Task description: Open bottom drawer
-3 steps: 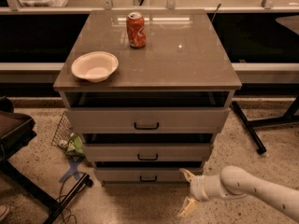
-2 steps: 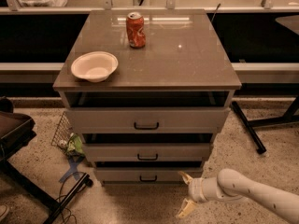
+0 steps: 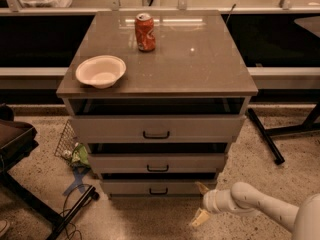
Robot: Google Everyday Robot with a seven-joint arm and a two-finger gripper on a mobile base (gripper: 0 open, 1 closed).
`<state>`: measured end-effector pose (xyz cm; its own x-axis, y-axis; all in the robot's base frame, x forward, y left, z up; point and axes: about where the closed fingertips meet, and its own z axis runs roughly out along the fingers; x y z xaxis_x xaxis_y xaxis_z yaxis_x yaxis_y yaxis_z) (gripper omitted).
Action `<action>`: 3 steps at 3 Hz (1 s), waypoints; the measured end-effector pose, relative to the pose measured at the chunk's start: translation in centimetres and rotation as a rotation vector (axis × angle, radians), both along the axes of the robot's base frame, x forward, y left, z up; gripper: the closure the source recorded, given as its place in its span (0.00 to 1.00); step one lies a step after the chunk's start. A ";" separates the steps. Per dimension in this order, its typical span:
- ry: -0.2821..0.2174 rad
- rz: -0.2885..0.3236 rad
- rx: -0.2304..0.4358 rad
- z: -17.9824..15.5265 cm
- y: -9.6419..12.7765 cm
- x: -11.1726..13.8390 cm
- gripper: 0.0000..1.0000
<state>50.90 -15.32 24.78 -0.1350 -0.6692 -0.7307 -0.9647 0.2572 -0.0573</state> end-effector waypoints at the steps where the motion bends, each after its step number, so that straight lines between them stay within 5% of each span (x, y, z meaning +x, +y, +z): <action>1: -0.014 -0.045 -0.012 -1.7 -0.4 3.1 0.00; 3: -0.036 -0.080 -0.037 -3.1 0.8 6.6 0.00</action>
Offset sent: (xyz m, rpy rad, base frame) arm 0.0733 0.0002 -0.0258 -0.0378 -0.0591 -0.0939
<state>57.49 -14.50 21.65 -0.1635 -0.6843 -0.7107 -0.9383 0.3304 -0.1022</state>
